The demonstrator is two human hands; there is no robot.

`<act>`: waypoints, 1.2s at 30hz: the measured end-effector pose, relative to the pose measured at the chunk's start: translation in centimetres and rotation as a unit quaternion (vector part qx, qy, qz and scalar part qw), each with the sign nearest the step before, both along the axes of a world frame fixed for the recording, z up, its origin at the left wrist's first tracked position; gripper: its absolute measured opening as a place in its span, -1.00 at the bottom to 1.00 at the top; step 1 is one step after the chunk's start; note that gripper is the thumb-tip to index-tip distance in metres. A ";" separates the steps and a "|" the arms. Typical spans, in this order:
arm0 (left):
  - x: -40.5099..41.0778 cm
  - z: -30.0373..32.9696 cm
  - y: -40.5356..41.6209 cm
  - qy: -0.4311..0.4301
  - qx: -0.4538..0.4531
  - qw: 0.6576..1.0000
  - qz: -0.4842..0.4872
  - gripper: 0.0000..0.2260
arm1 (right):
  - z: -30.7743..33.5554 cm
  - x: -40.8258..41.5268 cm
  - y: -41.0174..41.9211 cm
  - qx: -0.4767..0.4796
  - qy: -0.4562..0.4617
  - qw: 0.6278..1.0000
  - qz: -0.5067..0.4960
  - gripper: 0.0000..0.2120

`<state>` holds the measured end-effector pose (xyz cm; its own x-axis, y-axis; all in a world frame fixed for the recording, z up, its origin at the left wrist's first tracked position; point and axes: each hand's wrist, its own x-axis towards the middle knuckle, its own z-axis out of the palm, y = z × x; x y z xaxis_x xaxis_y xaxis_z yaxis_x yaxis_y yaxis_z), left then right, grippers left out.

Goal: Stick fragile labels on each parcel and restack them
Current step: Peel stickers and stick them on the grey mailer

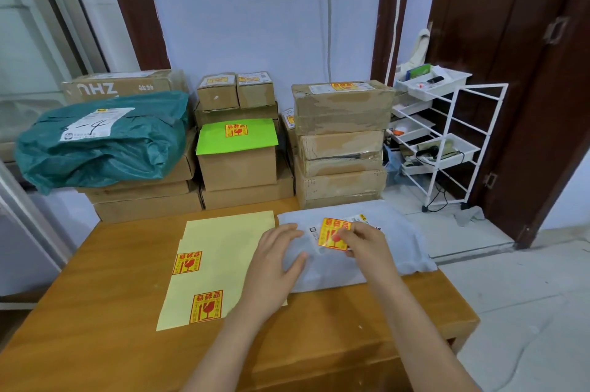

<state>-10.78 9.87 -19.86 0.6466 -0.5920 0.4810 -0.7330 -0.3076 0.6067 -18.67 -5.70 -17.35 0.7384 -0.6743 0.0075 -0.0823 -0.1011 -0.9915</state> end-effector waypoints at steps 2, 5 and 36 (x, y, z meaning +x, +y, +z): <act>1.3 0.1 -1.1 0.016 0.056 0.998 0.012 -0.65 | -0.5 -0.8 -1.4 -0.023 0.019 0.999 -0.037 -0.80; 2.7 0.4 -2.6 0.054 0.137 0.989 -0.001 -0.57 | -1.5 -1.6 -2.5 -0.055 0.041 0.995 -0.068 -0.77; -2.4 -2.2 0.5 -0.125 0.086 0.979 -0.139 -0.86 | -0.7 2.0 -5.0 -0.083 0.055 0.989 0.109 -0.73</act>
<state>-13.17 10.38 -22.11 0.3238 -0.8143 0.4817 -0.9220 -0.1572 0.3539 -16.68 -10.65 -18.05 0.8685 -0.4954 0.0161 -0.1472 -0.2889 -0.9460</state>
